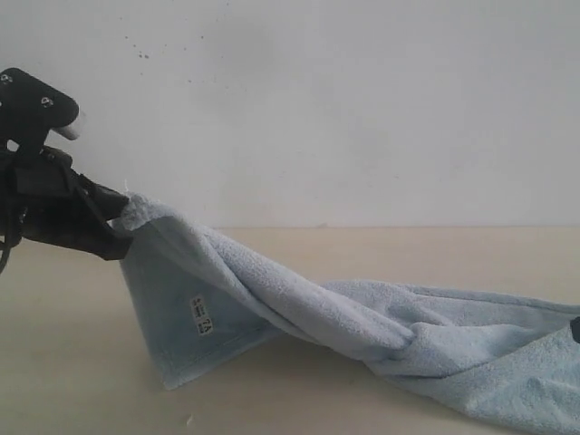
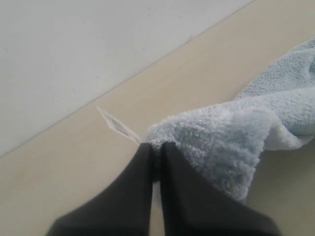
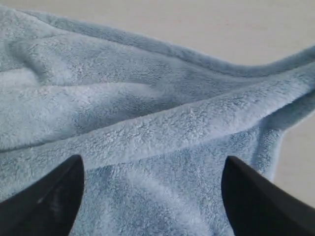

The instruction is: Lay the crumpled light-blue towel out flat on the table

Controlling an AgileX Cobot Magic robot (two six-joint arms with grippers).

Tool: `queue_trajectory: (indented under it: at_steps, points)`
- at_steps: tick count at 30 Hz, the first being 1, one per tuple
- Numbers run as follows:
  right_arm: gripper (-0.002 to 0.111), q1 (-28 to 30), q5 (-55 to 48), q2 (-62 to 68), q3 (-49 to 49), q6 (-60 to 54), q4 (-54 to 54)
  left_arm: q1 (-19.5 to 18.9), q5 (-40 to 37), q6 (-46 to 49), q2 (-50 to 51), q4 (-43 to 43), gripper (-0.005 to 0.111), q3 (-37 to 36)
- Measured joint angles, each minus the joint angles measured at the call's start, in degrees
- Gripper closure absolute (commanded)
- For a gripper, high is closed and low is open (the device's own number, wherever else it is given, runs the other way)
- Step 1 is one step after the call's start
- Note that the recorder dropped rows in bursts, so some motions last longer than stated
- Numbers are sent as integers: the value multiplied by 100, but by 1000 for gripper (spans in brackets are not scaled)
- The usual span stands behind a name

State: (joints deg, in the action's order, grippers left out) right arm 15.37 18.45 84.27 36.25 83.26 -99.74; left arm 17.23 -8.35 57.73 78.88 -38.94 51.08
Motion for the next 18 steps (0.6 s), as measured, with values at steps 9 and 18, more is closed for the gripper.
queue_trajectory:
  at_steps: [9, 18]
  points:
    - [35, 0, -1928, 334, -333, -46, -24, 0, 0, 0, -52, 0, 103, 0]
    - [35, 0, -1526, 819, 952, 2091, 69, 0, 0, 0, -52, 0, 103, 0]
